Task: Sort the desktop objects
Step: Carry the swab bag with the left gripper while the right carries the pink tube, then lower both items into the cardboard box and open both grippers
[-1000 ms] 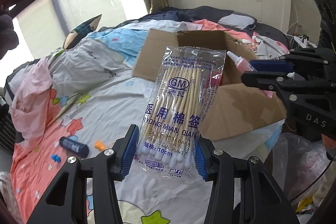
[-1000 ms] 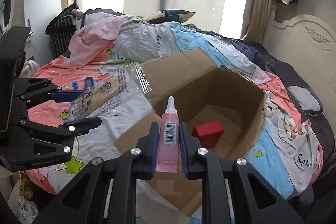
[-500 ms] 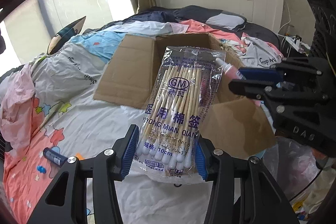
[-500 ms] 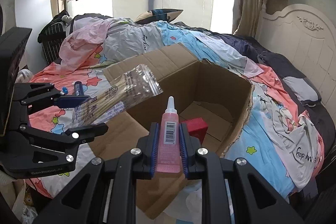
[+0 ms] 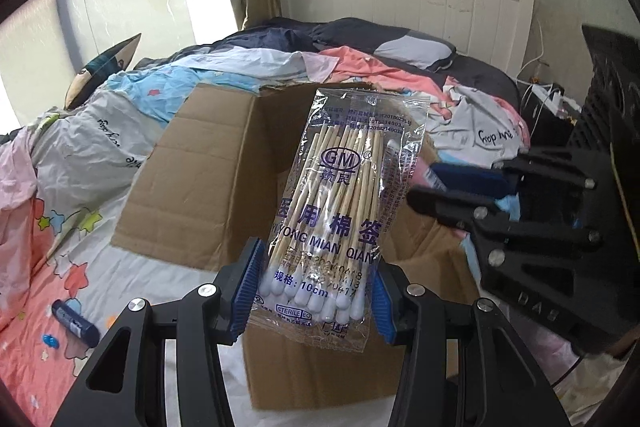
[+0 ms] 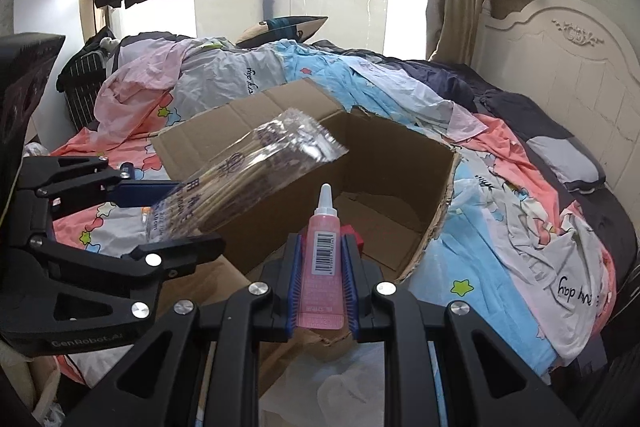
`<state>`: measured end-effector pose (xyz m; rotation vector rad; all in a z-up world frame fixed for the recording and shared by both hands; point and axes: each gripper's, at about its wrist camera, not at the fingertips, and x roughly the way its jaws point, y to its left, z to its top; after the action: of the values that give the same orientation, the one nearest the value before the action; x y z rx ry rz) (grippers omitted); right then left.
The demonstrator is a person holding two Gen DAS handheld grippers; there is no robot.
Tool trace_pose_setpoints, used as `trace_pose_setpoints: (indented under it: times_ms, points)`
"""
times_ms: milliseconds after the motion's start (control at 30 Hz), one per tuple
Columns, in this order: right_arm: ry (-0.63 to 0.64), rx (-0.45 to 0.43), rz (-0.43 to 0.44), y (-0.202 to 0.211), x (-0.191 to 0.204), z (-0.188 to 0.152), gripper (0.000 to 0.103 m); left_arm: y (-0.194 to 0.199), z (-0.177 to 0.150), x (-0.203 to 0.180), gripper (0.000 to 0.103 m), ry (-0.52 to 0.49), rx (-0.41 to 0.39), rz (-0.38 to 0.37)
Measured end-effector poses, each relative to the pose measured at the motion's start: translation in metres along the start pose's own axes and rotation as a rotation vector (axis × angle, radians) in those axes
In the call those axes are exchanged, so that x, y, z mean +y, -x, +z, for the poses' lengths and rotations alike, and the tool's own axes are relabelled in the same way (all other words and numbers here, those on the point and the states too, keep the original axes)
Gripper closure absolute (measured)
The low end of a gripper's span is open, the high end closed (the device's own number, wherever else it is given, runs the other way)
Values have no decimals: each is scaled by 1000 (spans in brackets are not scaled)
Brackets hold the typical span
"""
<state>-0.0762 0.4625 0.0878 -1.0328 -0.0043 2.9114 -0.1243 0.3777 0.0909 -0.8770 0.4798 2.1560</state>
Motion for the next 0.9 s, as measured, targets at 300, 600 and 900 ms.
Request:
trace_pose_setpoints:
  times_ms: [300, 600, 900]
  points:
    - [-18, -1, -22, -9, -13, 0, 85, -20, 8, -6, 53, 0, 13, -22]
    - [14, 43, -42, -25, -16, 5, 85, -36, 16, -6, 53, 1, 34, -18]
    - [12, 49, -53, -34, -20, 10, 85, -48, 22, 1, 53, 25, 43, -26]
